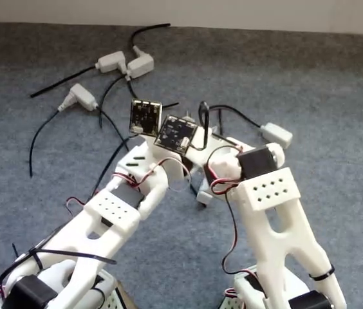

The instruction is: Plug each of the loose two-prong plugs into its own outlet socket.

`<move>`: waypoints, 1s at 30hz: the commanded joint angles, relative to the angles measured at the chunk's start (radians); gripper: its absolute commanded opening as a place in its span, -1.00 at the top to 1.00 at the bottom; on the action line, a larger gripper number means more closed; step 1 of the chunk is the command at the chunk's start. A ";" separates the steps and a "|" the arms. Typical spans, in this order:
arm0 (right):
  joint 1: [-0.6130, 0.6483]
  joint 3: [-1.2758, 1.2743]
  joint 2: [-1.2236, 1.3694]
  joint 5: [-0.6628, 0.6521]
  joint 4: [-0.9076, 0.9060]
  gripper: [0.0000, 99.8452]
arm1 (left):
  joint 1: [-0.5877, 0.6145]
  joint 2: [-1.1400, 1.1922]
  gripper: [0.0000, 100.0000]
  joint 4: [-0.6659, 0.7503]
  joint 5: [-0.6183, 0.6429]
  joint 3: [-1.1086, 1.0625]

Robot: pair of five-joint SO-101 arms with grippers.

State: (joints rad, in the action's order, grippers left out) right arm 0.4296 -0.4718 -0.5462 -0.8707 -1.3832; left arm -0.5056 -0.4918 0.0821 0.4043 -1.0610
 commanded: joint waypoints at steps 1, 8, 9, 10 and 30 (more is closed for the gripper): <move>0.005 0.105 -0.025 0.031 -0.031 0.89 | -0.041 -0.021 0.56 0.014 -0.006 0.004; 0.005 0.220 -0.024 0.077 -0.079 0.89 | -0.041 -0.021 0.56 0.017 -0.008 -0.028; 0.005 0.234 -0.025 0.086 -0.081 0.89 | -0.041 -0.021 0.56 0.015 -0.008 -0.028; 0.005 0.245 -0.027 0.087 -0.081 0.89 | -0.041 -0.021 0.56 0.014 -0.008 -0.028; -0.039 0.285 -0.031 0.089 -0.081 0.88 | -0.015 -0.019 0.56 0.017 -0.008 -0.058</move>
State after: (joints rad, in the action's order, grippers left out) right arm 0.4296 -0.2232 -0.5493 -0.7940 -1.4676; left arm -0.5255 -0.4918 0.0882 0.4043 -1.1208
